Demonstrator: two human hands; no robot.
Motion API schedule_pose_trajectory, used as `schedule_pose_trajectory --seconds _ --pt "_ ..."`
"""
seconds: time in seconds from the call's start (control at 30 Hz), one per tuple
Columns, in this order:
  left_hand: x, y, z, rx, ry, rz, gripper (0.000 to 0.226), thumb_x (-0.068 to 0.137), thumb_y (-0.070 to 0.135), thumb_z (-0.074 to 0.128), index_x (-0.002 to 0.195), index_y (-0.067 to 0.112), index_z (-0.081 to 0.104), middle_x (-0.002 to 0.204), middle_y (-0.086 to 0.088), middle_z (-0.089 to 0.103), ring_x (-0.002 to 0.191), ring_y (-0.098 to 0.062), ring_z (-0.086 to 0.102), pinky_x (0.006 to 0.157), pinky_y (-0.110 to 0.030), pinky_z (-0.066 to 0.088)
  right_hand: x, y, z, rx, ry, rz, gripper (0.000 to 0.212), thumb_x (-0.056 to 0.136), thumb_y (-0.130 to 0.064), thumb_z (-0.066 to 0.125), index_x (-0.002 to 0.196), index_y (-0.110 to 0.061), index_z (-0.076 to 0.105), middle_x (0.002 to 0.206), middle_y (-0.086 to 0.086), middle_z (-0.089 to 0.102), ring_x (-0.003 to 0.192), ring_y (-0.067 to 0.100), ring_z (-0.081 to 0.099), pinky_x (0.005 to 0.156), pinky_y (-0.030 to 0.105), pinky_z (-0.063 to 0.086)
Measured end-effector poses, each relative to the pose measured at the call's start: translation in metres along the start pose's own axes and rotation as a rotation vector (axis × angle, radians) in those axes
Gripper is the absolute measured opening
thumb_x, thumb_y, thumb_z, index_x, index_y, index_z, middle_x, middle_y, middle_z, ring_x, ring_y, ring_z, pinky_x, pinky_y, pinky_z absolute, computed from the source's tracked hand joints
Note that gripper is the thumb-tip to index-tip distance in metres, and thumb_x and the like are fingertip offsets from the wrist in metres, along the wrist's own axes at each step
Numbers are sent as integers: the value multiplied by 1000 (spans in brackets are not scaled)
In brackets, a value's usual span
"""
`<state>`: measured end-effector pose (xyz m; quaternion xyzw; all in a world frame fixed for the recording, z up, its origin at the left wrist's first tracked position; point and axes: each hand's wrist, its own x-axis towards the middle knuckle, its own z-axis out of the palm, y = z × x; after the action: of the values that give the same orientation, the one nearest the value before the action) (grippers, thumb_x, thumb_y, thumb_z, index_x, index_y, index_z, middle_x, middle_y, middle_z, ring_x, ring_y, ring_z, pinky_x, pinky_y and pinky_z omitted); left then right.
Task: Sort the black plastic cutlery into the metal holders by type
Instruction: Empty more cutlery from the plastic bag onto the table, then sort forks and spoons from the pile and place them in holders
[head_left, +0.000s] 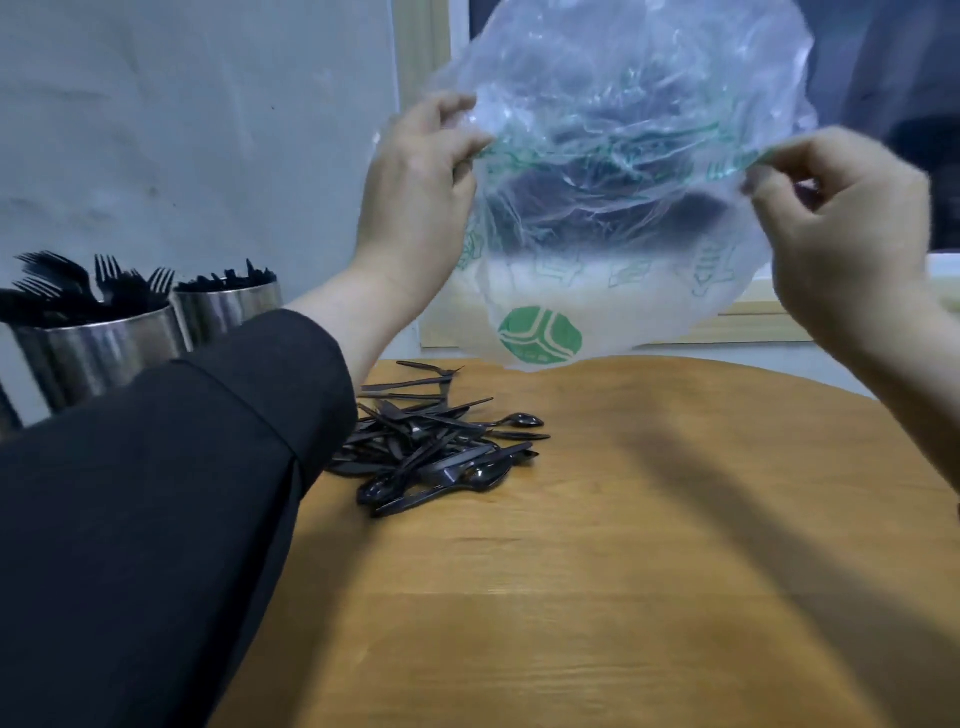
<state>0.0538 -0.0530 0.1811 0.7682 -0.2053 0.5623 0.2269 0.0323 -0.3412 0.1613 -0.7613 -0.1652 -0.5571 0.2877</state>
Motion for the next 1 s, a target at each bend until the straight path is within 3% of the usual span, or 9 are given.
schedule_pose_trajectory --seconds 0.17,0.23,0.33,0.4,0.47,0.57,0.7,0.83,1.0 --pt "-41 3 70 -24 -72 13 34 85 -16 59 111 -1 75 134 -22 61 122 -39 59 104 -39 47 -52 61 8 -71 -149 59 12 95 -11 58 97 -7 69 87 4 63 82 23 58 72 28 39" --pt "-59 9 98 -28 -237 -52 38 90 -12 56 123 0 69 144 -19 54 133 -38 50 110 -46 43 -73 85 14 -143 -329 145 13 93 -8 62 102 -6 71 93 7 66 92 35 63 73 26 34" --pt "-78 23 133 -124 -500 -250 45 102 10 51 147 10 50 157 -10 42 146 -28 34 120 -38 29 -108 106 21 -270 -629 231 32 90 -18 71 120 -6 68 119 13 67 111 34 62 78 21 31" --pt "-90 20 156 -127 -608 -222 46 105 17 46 151 17 45 160 -6 37 149 -24 30 115 -30 25 -123 113 20 -315 -606 250 38 88 -32 72 119 -10 68 121 9 66 112 32 61 92 32 41" --pt "-101 16 171 -125 -733 -156 47 105 17 43 152 19 43 163 -3 30 152 -21 23 115 -26 19 -121 112 18 -325 -431 190 37 87 -44 67 107 -12 68 108 7 63 100 33 61 85 44 50" --pt "-107 18 175 -75 -901 -49 44 100 11 47 143 18 51 168 0 21 154 -21 18 123 -35 13 -110 91 25 -247 -307 -66 29 90 -34 67 103 -8 66 105 8 59 97 31 58 81 45 49" --pt "-101 18 138 -76 -788 2 40 98 19 48 137 29 48 165 6 27 150 -15 23 122 -40 13 -110 66 63 -176 -506 -154 33 98 -35 54 121 -15 65 128 3 60 117 25 56 101 44 44" --pt "-112 -29 62 -9 -680 -143 35 101 26 52 136 27 51 144 8 54 133 -16 47 112 -42 35 -121 36 99 -61 -637 -123 36 100 -41 48 123 -19 64 129 -2 60 119 20 56 101 36 44" --pt "-156 -92 -36 209 -933 -357 68 88 72 42 148 40 39 152 15 45 141 -10 39 119 -41 30 -131 -8 146 28 -786 -99 43 96 -48 47 129 -24 60 130 -6 59 120 15 54 109 37 40"
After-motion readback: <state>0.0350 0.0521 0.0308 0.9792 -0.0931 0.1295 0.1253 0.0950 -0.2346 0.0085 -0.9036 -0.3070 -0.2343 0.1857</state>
